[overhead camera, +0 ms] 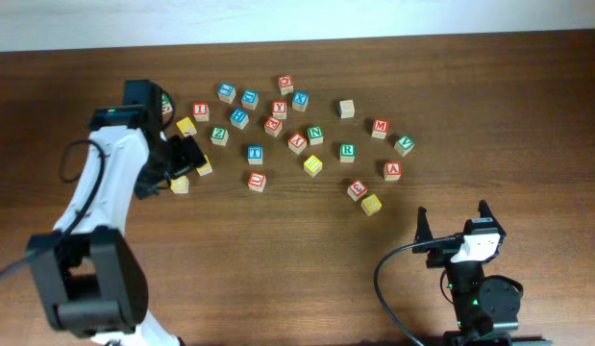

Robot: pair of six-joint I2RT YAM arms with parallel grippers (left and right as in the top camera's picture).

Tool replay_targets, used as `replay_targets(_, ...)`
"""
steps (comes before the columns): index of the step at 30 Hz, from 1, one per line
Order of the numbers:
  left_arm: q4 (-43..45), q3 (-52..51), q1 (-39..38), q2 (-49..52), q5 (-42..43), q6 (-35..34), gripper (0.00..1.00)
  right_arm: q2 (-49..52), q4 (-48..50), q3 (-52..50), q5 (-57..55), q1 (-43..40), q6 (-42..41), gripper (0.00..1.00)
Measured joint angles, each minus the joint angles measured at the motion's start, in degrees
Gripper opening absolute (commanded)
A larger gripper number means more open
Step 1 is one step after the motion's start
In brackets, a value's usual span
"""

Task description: Spell out ICRA

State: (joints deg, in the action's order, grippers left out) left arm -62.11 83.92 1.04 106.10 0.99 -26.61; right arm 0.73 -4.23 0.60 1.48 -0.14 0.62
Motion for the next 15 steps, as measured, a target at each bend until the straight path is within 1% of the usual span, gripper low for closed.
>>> replay_targets(2,0.2,0.0,-2.0,2.8,2.1,1.7,0.92,0.0,0.0,0.0,0.0,0.0,0.0,0.98)
replay_targets(4,0.4,0.3,-3.5,2.9,3.1,2.6,0.91,0.0,0.0,0.0,0.0,0.0,0.0,0.98)
replay_targets(5,0.1,0.8,-3.7,2.9,3.3,3.0,0.91,0.0,0.0,0.0,0.0,0.0,0.0,0.98)
replay_targets(6,-0.9,1.4,-3.7,2.9,3.5,3.1,0.97,0.0,0.0,0.0,0.0,0.0,0.0,0.98)
replay_targets(7,-1.6,1.9,-3.7,2.6,3.5,3.2,0.99,0.0,0.0,0.0,0.0,0.0,0.0,0.98)
replay_targets(10,-3.4,3.1,-3.4,-1.0,3.5,3.5,0.99,0.0,0.0,0.0,0.0,0.0,0.0,0.98)
replay_targets(12,-6.5,3.3,-2.1,-4.3,2.7,2.7,0.99,0.0,0.0,0.0,0.0,0.0,0.0,0.98)
replay_targets(15,-12.5,3.7,4.5,-9.4,0.1,-1.2,0.99,0.0,0.0,0.0,0.0,0.0,0.0,0.98)
